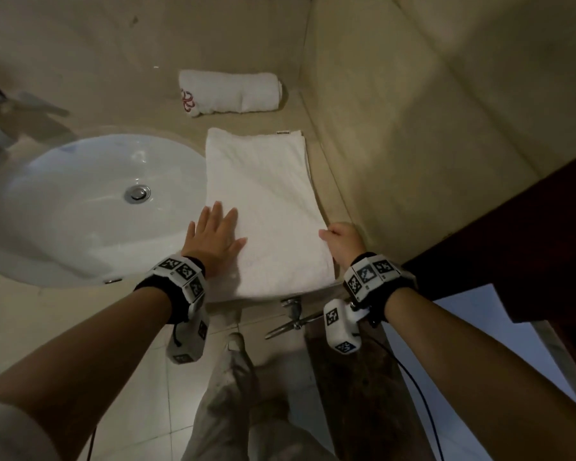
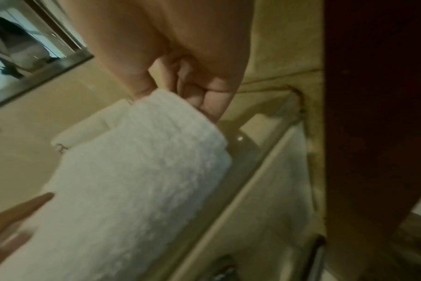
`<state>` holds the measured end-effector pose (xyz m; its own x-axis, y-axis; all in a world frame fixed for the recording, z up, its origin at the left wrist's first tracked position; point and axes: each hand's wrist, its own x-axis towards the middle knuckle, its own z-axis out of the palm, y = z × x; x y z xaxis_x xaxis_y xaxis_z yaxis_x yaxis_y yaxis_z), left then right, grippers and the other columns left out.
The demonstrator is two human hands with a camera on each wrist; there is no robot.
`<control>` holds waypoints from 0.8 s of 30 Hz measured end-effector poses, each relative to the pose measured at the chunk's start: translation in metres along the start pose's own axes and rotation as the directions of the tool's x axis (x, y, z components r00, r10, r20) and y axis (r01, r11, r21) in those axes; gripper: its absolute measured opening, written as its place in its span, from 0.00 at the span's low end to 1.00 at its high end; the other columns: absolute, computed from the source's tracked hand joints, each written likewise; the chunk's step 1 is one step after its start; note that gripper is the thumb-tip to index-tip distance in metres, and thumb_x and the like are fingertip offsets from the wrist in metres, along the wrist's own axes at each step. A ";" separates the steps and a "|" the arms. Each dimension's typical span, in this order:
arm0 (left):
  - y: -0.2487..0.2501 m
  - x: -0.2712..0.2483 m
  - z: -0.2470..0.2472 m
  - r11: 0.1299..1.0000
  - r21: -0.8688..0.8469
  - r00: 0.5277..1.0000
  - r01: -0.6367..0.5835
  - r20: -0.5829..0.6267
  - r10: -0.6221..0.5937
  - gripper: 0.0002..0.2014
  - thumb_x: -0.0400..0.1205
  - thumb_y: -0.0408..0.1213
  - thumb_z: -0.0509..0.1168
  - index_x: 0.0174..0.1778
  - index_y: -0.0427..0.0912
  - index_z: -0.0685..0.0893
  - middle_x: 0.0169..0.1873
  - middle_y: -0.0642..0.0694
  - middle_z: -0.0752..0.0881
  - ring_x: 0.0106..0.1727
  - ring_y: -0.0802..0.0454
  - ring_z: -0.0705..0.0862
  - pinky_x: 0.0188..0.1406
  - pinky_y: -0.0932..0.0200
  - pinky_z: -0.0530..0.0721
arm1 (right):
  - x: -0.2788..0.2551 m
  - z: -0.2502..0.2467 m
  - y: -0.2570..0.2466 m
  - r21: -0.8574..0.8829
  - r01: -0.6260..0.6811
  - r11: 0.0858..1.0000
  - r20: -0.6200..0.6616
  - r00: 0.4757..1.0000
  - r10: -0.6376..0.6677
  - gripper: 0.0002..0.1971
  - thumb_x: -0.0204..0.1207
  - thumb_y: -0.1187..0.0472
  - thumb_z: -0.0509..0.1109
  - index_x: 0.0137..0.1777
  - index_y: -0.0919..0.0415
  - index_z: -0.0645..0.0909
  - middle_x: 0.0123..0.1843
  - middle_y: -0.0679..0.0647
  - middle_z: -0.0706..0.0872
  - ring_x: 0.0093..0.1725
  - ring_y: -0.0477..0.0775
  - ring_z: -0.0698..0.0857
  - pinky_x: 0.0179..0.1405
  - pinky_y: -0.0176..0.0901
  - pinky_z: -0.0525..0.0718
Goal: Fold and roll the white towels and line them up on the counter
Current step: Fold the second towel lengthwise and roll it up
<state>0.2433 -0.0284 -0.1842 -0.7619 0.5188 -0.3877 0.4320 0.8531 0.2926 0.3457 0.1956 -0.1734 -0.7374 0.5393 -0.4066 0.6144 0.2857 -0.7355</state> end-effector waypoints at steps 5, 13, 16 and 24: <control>-0.006 -0.009 0.013 0.997 0.077 0.997 -0.020 0.075 0.014 0.32 0.85 0.58 0.42 0.81 0.55 0.35 0.81 0.48 0.31 0.83 0.44 0.34 0.81 0.41 0.40 | -0.010 0.002 0.017 -0.282 -0.008 0.959 0.026 1.000 0.016 0.23 0.78 0.62 0.64 0.24 0.57 0.58 0.25 0.51 0.61 0.26 0.48 0.63 0.26 0.41 0.59; -0.002 0.011 -0.014 0.996 -0.085 1.000 0.029 0.001 -0.029 0.35 0.83 0.61 0.46 0.83 0.51 0.41 0.83 0.45 0.36 0.84 0.45 0.36 0.82 0.43 0.40 | 0.019 0.002 -0.011 -0.061 -0.105 0.993 0.078 0.991 0.110 0.13 0.79 0.56 0.65 0.34 0.58 0.71 0.34 0.52 0.75 0.43 0.54 0.77 0.46 0.46 0.78; -0.001 0.030 -0.027 0.993 -0.120 0.997 0.016 -0.068 -0.024 0.35 0.83 0.59 0.49 0.83 0.49 0.46 0.83 0.44 0.42 0.84 0.44 0.41 0.83 0.43 0.45 | 0.038 0.004 -0.024 0.006 -0.138 0.990 0.068 0.988 0.137 0.10 0.78 0.56 0.66 0.40 0.61 0.74 0.37 0.52 0.74 0.45 0.55 0.76 0.48 0.47 0.77; -0.007 0.111 -0.068 0.985 -0.121 0.969 -0.126 -0.227 0.096 0.30 0.83 0.53 0.56 0.79 0.44 0.61 0.81 0.41 0.59 0.82 0.42 0.56 0.81 0.41 0.57 | 0.103 0.007 -0.077 0.008 -0.162 0.987 -0.034 0.986 0.162 0.20 0.79 0.57 0.66 0.67 0.67 0.75 0.60 0.60 0.82 0.60 0.59 0.81 0.62 0.47 0.77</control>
<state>0.1229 0.0197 -0.1704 -0.8065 0.5721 -0.1492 0.4630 0.7681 0.4424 0.2203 0.2231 -0.1624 -0.6179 0.6051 -0.5021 0.7236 0.1876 -0.6643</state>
